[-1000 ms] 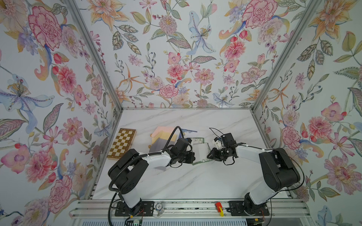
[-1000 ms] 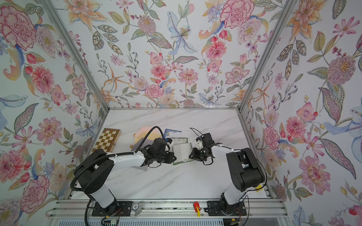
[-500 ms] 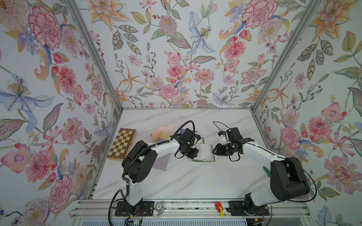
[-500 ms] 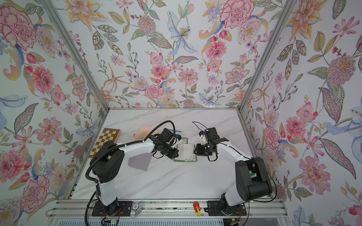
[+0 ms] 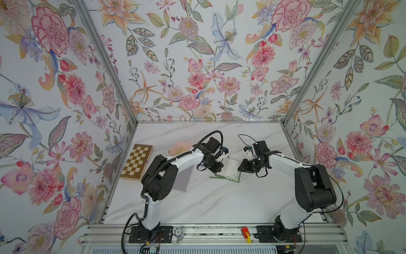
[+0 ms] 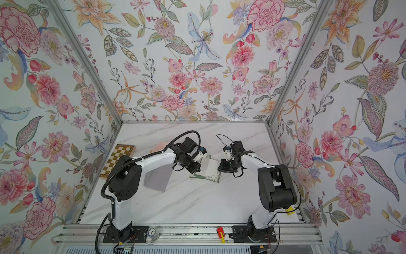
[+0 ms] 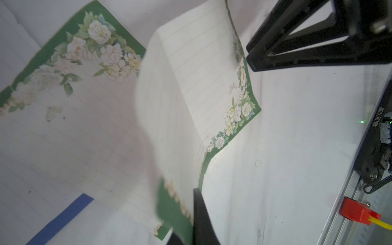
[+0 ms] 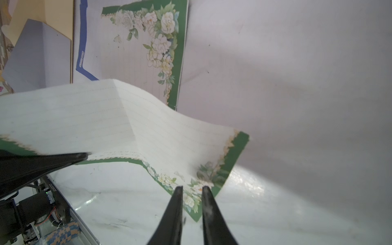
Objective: Fold the letter paper in half and place it into the envelope
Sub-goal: Adjust the letter paper at the center of the board.
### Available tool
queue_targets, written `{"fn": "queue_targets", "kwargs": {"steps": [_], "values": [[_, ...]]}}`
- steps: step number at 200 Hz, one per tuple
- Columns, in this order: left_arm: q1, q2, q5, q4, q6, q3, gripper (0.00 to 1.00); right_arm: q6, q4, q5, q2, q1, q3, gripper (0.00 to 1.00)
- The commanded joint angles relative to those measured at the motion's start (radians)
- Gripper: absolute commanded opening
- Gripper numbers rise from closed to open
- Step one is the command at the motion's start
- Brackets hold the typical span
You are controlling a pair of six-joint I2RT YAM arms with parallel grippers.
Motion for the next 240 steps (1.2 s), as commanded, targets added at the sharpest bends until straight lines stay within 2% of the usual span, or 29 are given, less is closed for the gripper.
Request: {"fn": "queue_targets", "kwargs": {"steps": [1,65,120,155,193,212,227,240], "values": [[0.012,0.041,-0.028,-0.082,0.066,0.054,0.00,0.001,0.018,-0.045,0.025,-0.001,0.026,0.19],[0.013,0.106,-0.046,-0.138,0.094,0.165,0.00,0.063,0.092,-0.082,0.073,-0.005,0.015,0.17],[0.013,0.112,-0.089,-0.145,0.087,0.189,0.00,0.140,0.162,-0.090,0.124,-0.023,-0.027,0.12],[0.013,0.092,-0.105,-0.083,0.043,0.154,0.00,0.180,0.208,-0.109,0.149,-0.027,-0.066,0.11],[0.013,0.040,-0.101,0.052,-0.039,0.056,0.00,0.214,0.246,-0.120,0.163,-0.028,-0.109,0.10],[0.013,0.020,-0.087,0.096,-0.069,0.014,0.08,0.225,0.255,-0.121,0.165,-0.030,-0.126,0.10],[0.013,0.002,-0.096,0.131,-0.092,-0.022,0.20,0.230,0.261,-0.123,0.168,-0.031,-0.134,0.10],[0.013,-0.015,-0.098,0.154,-0.106,-0.048,0.24,0.235,0.264,-0.127,0.171,-0.032,-0.140,0.10]]}}
